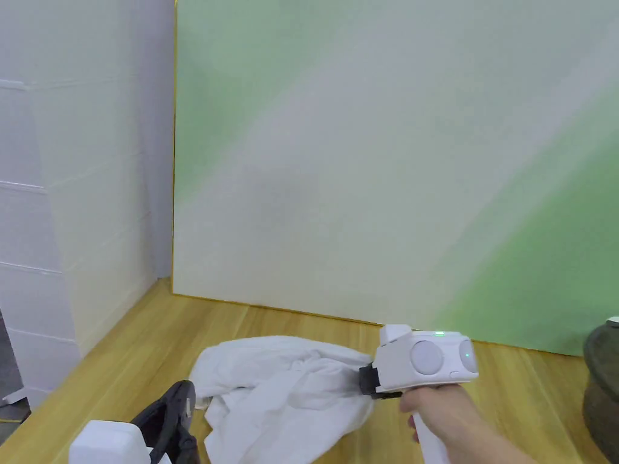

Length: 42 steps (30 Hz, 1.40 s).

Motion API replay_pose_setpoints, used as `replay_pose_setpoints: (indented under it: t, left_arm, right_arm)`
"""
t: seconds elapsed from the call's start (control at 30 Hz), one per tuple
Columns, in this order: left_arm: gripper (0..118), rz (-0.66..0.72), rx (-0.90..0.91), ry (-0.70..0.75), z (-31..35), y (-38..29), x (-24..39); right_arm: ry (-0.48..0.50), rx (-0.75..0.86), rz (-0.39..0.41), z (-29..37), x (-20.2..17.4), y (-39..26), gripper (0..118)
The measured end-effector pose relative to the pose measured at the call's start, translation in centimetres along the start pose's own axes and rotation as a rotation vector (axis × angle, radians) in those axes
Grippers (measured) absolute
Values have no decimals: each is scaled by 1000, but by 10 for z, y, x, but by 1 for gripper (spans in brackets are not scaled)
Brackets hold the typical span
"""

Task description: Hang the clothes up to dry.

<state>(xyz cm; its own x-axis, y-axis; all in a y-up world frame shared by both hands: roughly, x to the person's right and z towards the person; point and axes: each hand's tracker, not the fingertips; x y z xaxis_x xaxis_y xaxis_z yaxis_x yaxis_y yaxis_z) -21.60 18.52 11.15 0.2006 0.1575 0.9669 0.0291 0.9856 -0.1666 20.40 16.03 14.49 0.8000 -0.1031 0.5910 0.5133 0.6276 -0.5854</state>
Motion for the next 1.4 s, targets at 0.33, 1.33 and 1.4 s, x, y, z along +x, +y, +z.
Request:
replay_pose_setpoints:
  t: [0.33,1.33,1.4]
  left_arm:
    - [3,-18,-13,-49,-8,-1,13]
    - [3,-48,-138,-183,-85,4,22]
    - [3,-133,-239,-304,-97,5,16]
  right_arm:
    - [-148,-9,-2,45,117,-60,5]
    - [-127,741,25,194,28,-156,0]
    - [-120,739,19,196,33,-161,0]
